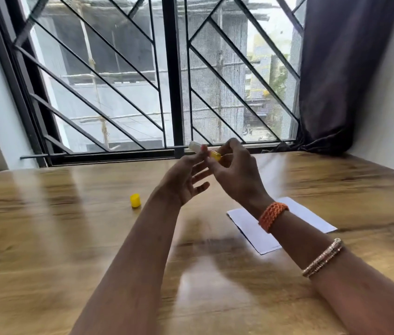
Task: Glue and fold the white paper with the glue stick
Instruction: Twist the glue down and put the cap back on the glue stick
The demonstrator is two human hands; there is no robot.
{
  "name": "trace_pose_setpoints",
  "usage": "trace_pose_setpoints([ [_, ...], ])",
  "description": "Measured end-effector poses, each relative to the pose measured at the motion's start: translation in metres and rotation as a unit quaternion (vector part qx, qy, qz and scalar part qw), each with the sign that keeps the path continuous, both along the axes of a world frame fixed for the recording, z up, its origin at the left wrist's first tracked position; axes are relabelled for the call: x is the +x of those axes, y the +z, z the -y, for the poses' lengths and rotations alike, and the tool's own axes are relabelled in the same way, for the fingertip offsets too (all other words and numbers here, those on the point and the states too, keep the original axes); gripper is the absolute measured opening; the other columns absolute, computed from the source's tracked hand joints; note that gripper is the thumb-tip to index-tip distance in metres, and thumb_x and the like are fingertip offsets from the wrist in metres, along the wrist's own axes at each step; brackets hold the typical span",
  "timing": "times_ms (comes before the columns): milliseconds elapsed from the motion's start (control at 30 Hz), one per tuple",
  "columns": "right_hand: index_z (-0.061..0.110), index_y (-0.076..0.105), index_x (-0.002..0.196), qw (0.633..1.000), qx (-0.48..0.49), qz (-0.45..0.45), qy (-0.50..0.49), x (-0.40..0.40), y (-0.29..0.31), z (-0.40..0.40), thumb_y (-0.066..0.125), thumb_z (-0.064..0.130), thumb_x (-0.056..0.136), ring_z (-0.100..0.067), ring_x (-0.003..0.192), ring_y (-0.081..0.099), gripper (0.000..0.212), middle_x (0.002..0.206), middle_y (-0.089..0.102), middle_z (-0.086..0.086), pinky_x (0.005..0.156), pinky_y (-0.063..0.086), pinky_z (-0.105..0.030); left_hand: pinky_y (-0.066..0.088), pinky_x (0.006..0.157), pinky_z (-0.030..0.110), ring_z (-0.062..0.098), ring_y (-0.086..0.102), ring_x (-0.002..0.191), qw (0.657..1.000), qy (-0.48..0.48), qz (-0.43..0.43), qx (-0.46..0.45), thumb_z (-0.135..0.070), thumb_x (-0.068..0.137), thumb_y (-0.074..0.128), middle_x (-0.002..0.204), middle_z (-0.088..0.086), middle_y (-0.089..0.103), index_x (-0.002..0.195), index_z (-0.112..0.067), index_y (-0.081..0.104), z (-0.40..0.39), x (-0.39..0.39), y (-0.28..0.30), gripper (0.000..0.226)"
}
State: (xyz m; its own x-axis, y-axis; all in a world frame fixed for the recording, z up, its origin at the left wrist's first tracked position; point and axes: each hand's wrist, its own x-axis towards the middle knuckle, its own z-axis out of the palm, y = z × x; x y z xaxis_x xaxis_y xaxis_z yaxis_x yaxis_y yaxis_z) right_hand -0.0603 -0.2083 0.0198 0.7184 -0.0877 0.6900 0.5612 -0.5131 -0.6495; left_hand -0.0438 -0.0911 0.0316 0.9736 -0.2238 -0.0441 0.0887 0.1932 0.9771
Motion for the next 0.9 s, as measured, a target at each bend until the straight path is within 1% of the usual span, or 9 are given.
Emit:
trace_pose_setpoints([
  [100, 0.014, 0.044, 0.080, 0.999, 0.014, 0.019, 0.046, -0.001, 0.002, 0.000, 0.069, 0.022, 0.085, -0.023, 0.062, 0.060, 0.026, 0.070, 0.064, -0.007, 0.056, 0.046, -0.031, 0.040, 0.080, 0.029, 0.006, 0.058, 0.084, 1.000, 0.002, 0.002, 0.025, -0.048, 0.087, 0.054, 0.074, -0.015, 0.068, 0.078, -0.025, 0.063, -0.004, 0.003, 0.001, 0.025],
  [167, 0.019, 0.043, 0.079, 0.990, -0.085, 0.112, 0.012, 0.001, 0.000, 0.002, 0.067, 0.017, 0.084, -0.020, 0.058, 0.051, 0.025, 0.062, 0.055, 0.002, 0.061, 0.042, -0.033, 0.038, 0.080, 0.030, 0.006, 0.056, 0.084, 0.999, 0.012, -0.014, 0.047, -0.049, 0.086, 0.055, 0.068, -0.017, 0.066, 0.075, -0.026, 0.062, -0.006, 0.004, 0.002, 0.027],
  [233, 0.021, 0.052, 0.086, 0.947, -0.236, 0.202, -0.081, 0.004, -0.001, 0.005, 0.065, 0.008, 0.077, -0.022, 0.070, 0.055, 0.021, 0.066, 0.060, 0.005, 0.074, 0.034, -0.039, 0.037, 0.080, 0.031, 0.007, 0.054, 0.085, 0.997, 0.018, -0.041, 0.061, -0.048, 0.085, 0.054, 0.072, -0.015, 0.063, 0.072, -0.025, 0.061, -0.005, 0.005, 0.003, 0.027],
  [300, 0.022, 0.060, 0.094, 0.901, -0.333, 0.227, -0.161, 0.006, -0.002, 0.006, 0.064, -0.001, 0.068, -0.025, 0.082, 0.058, 0.035, 0.074, 0.065, 0.003, 0.079, 0.026, -0.038, 0.037, 0.080, 0.031, 0.008, 0.052, 0.084, 0.995, 0.023, -0.060, 0.071, -0.045, 0.084, 0.052, 0.074, -0.014, 0.062, 0.071, -0.024, 0.060, -0.005, 0.004, 0.002, 0.026],
  [400, 0.020, 0.060, 0.096, 0.921, -0.307, 0.196, -0.138, 0.004, -0.005, 0.005, 0.061, -0.002, 0.067, -0.025, 0.084, 0.058, 0.036, 0.080, 0.065, 0.002, 0.077, 0.025, -0.036, 0.038, 0.077, 0.030, 0.010, 0.051, 0.085, 0.995, 0.027, -0.069, 0.060, -0.041, 0.083, 0.054, 0.074, -0.012, 0.061, 0.071, -0.022, 0.062, -0.004, 0.004, -0.001, 0.024],
  [567, 0.016, 0.054, 0.100, 0.981, -0.166, 0.086, -0.046, 0.002, -0.007, 0.002, 0.066, 0.027, 0.079, -0.016, 0.072, 0.060, 0.026, 0.073, 0.059, 0.011, 0.084, 0.034, -0.037, 0.038, 0.073, 0.028, 0.008, 0.051, 0.080, 0.997, 0.039, -0.058, 0.045, -0.041, 0.084, 0.056, 0.074, -0.010, 0.057, 0.069, -0.023, 0.061, -0.006, 0.005, -0.003, 0.024],
  [667, 0.012, 0.053, 0.092, 0.990, -0.114, 0.078, -0.023, 0.003, -0.004, 0.002, 0.067, 0.027, 0.083, -0.020, 0.066, 0.062, 0.022, 0.065, 0.058, 0.008, 0.072, 0.049, -0.039, 0.038, 0.074, 0.029, 0.008, 0.052, 0.083, 0.997, 0.043, -0.048, 0.046, -0.042, 0.085, 0.056, 0.077, -0.011, 0.059, 0.068, -0.023, 0.062, -0.002, 0.005, -0.003, 0.026],
  [800, 0.008, 0.055, 0.096, 0.956, -0.229, 0.175, -0.049, 0.005, -0.007, 0.002, 0.062, 0.010, 0.084, -0.029, 0.078, 0.057, 0.015, 0.080, 0.062, -0.010, 0.072, 0.044, -0.039, 0.036, 0.076, 0.031, 0.009, 0.052, 0.087, 0.996, 0.056, -0.045, 0.061, -0.043, 0.085, 0.053, 0.074, -0.013, 0.059, 0.069, -0.025, 0.060, 0.001, 0.005, -0.002, 0.025],
  [900, 0.012, 0.061, 0.100, 0.920, -0.318, 0.202, -0.109, 0.005, -0.009, 0.002, 0.061, -0.006, 0.071, -0.029, 0.088, 0.053, 0.033, 0.088, 0.057, -0.009, 0.077, 0.042, -0.041, 0.035, 0.080, 0.033, 0.009, 0.051, 0.088, 0.995, 0.065, -0.048, 0.060, -0.035, 0.084, 0.050, 0.073, -0.014, 0.059, 0.070, -0.025, 0.059, 0.002, 0.005, -0.004, 0.020],
])
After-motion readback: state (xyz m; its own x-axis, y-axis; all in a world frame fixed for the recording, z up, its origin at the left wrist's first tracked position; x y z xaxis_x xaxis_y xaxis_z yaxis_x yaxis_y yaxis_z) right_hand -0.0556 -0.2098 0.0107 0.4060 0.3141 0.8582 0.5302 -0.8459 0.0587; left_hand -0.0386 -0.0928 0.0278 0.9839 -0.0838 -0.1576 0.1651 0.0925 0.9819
